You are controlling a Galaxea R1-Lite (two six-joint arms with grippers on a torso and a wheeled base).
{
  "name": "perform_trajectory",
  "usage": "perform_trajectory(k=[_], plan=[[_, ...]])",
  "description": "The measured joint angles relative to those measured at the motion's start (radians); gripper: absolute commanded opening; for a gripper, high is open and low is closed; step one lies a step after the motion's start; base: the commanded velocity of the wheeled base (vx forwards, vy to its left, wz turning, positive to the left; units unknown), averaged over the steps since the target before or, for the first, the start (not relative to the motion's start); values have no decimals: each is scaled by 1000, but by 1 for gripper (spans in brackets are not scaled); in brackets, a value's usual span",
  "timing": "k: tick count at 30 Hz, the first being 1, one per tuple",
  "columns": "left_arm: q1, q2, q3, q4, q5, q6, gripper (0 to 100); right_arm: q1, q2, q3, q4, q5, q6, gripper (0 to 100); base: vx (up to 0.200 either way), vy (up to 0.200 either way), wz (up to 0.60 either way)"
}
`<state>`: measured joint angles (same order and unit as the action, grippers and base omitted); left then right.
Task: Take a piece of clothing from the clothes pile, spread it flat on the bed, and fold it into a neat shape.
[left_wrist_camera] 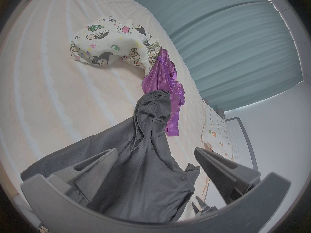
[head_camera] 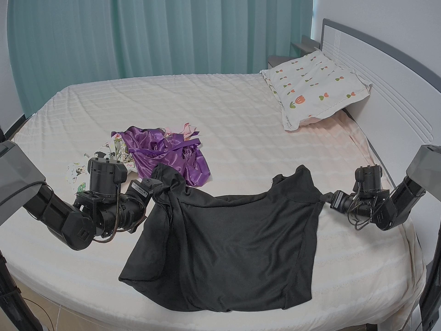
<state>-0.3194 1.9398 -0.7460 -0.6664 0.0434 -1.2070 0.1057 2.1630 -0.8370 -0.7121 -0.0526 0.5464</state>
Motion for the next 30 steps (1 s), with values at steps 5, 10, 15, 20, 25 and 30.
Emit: perform_trajectory(k=[5, 10, 15, 20, 25, 30], plan=[[0, 0, 3, 0, 0, 0, 100, 103, -53, 114, -1, -3, -44, 100, 0, 0, 0], [0, -1, 5, 1, 0, 0, 100, 213, -79, 190, -1, -61, -79, 100, 0, 0, 0], [-1, -3, 6, 2, 1, 0, 100, 261, -67, 243, 7, -104, -159, 100, 0, 0, 0], [-1, -6, 6, 3, 1, -1, 100, 257, -48, 301, -4, -144, -205, 100, 0, 0, 0], [-2, -8, 7, 4, 1, -1, 100, 223, -69, 349, -6, -146, -209, 100, 0, 0, 0], [-1, -7, 7, 4, 1, -1, 100, 153, -115, 376, 3, -130, -207, 100, 0, 0, 0]])
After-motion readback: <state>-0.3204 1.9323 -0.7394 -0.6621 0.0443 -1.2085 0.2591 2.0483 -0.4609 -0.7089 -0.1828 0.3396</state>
